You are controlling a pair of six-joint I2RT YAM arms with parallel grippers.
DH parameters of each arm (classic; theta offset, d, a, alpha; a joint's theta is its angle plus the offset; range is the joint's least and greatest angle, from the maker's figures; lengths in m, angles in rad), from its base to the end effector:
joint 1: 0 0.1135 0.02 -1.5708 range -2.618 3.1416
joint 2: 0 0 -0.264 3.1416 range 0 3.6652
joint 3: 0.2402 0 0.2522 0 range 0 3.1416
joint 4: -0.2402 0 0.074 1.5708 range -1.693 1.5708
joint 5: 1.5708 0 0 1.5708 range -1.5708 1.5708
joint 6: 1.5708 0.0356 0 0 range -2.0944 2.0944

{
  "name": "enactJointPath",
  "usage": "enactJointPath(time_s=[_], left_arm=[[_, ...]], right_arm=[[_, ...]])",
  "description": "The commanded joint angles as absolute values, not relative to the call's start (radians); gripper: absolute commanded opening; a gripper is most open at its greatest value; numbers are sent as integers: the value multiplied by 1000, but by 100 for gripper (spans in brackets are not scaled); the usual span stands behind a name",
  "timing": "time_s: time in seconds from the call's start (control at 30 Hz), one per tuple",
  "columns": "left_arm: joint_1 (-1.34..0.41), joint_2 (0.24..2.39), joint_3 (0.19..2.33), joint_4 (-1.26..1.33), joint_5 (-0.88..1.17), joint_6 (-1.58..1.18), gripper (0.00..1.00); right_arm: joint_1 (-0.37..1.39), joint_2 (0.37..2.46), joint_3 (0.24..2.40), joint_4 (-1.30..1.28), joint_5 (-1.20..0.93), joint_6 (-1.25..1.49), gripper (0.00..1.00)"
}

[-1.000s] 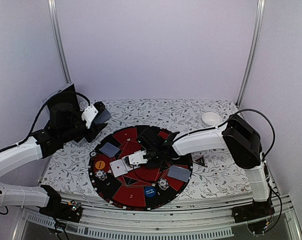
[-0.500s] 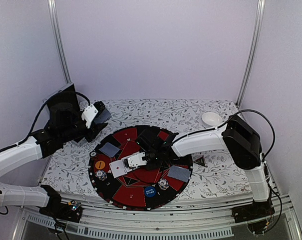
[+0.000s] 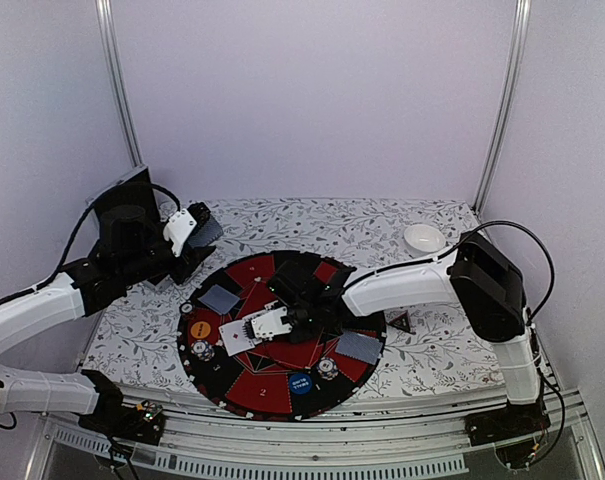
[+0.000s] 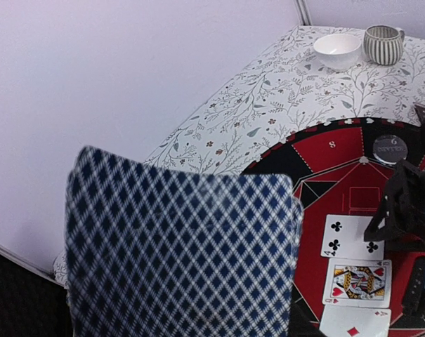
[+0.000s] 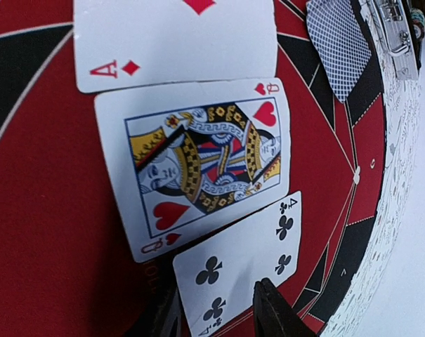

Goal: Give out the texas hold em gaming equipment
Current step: Flop the poker card in the community card area, then adjust the poker card in the community card area.

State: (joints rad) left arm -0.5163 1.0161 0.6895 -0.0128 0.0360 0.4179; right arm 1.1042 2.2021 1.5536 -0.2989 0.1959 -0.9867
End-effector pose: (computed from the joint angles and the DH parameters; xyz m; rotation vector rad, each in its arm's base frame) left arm 0.2042 -0.1174 0.2797 0.8823 1.6954 -0.1009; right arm 0.2180 0.4174 0.1380 -2.1247 1.3232 -0.1981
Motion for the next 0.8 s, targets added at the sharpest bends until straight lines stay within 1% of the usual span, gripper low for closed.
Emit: enactJointPath(time_s=[0.0,0.17,0.37,0.4,0.47,0.57,0.6,0.7,0.77], left_arm=[[-508,1017,719,8,42,416,43],[-508,1017,719,5,46,416,43],[-508,1016,720,3,46,417,43],[-508,1016,720,3,45,417,43],[-508,1017,720,5,47,417,43],[-508,1016,719,3,50,417,43],[-508,1018,719,3,50,417,43],[-508,1019,719,4,47,418,43],[-508,1021,719,3,43,418,43]], right_arm=[[1146,2162,1559,-419,160,-983,40],[1164,2128,1606,-522,119,-946,46],[1142,2006,1632,-526,-30,-838,47],[1124,1980,1633,-509,-67,-802,47],[1072,1939,1638,-455,-130,-694,54],[974,1974,1714,-416,-214,-455,56],[947,2002,1751,-417,-229,-367,56],[888,2109,1842,-421,-230,-159,48],[874,2181,1898,-422,-208,-79,39]])
